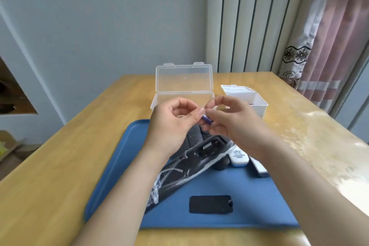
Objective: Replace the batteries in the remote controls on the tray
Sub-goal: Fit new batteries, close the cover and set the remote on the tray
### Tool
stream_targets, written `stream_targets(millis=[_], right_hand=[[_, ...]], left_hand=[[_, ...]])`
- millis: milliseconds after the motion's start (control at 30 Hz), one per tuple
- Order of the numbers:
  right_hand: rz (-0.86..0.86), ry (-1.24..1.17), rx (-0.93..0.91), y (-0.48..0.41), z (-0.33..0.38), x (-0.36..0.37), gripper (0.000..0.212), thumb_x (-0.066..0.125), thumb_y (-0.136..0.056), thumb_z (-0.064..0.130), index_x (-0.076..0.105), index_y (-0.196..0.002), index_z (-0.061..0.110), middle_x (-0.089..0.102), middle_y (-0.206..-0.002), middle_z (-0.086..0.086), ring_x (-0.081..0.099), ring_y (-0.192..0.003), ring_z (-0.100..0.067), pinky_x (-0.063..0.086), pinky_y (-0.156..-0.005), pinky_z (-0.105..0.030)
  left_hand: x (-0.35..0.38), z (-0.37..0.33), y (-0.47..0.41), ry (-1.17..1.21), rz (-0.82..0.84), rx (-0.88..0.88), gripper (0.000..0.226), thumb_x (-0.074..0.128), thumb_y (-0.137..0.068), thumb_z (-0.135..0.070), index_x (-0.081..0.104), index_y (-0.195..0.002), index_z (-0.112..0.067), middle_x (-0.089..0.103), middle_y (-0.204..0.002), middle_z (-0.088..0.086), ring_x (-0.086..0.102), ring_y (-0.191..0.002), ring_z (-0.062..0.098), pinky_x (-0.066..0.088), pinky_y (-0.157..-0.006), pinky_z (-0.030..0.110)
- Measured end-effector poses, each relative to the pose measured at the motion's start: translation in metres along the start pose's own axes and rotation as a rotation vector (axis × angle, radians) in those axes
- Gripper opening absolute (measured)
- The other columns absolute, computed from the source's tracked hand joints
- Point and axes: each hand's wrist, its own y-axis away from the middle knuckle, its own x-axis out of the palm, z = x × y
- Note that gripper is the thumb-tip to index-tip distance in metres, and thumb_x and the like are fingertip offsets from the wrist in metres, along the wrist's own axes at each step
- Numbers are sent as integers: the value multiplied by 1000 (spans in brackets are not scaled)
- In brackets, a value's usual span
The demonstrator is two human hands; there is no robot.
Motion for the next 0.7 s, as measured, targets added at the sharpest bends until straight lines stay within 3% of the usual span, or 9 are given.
stream_targets(millis=[67, 100, 200, 267, 367, 433, 500, 567, 700], right_hand=[[-33, 466, -199, 5, -7, -3, 4, 59, -95, 13, 62, -98, 11, 72, -85, -4, 65, -76, -23, 58, -73, -38], [21, 697, -265, 6, -9, -6, 14, 61, -93, 22, 64, -106, 17, 72, -99, 1, 64, -91, -19, 53, -85, -38], [319, 1150, -95, 13, -12, -16, 57, 67, -85, 48, 48, -137, 36, 49, -137, 13, 34, -131, -12, 36, -107, -35], [408, 1298, -10, 15, -17, -18, 71, 71, -79, 48, 38, -142, 43, 39, -142, 14, 25, -136, -13, 34, -109, -44], [313, 1327, -107, 13, -23, -17, 69, 77, -72, 40, 48, -134, 41, 47, -122, 10, 39, -121, -15, 39, -101, -47], [252, 1268, -182, 13, -18, -16, 64, 80, -69, 37, 54, -128, 36, 46, -111, 11, 44, -107, -12, 42, -94, -31], [197, 1216, -218, 14, -11, -19, 60, 82, -68, 33, 55, -122, 34, 42, -106, 14, 47, -94, -9, 38, -73, -12], [104, 1255, -248, 14, -7, -22, 58, 82, -69, 33, 52, -119, 34, 42, -106, 12, 53, -92, -14, 36, -65, -15], [-143, 1107, -247, 14, -8, -18, 56, 81, -69, 41, 57, -117, 28, 50, -98, 8, 55, -94, -18, 44, -77, -29]], left_hand=[[-1, 4, 5, 10, -26, -39, 7, 74, -82, -12, 68, -84, -8, 69, -69, 3, 50, -46, 2, 36, -47, 10], [-3, 4, 6, 15, -34, -52, 4, 73, -83, -11, 70, -86, -8, 68, -68, 2, 48, -44, 1, 36, -46, 10], [-5, 2, 7, -3, -69, -83, 9, 65, -89, -9, 73, -94, -8, 65, -70, 0, 47, -44, -4, 33, -46, 5], [-6, 4, 6, -103, -68, -113, 14, 61, -92, -17, 75, -92, -18, 63, -69, -5, 47, -48, -4, 33, -46, 7], [-4, 5, 9, -174, 14, -133, 17, 60, -93, -19, 76, -89, -21, 55, -59, -12, 43, -45, -3, 30, -46, 9], [-4, -2, 11, -140, 22, -76, 10, 64, -91, -17, 74, -91, -18, 48, -49, -15, 38, -41, -1, 30, -45, 8], [-6, -14, 13, -122, -45, 86, 5, 72, -84, -17, 71, -88, -19, 49, -48, -12, 36, -41, 3, 32, -47, 11], [-8, -31, 18, -119, -111, 269, 8, 79, -76, -21, 71, -78, -20, 60, -54, -1, 42, -45, 10, 37, -50, 16], [-6, -39, 22, -159, -91, 367, 8, 77, -77, -30, 74, -77, -22, 71, -70, 3, 57, -59, 12, 44, -58, 21]])
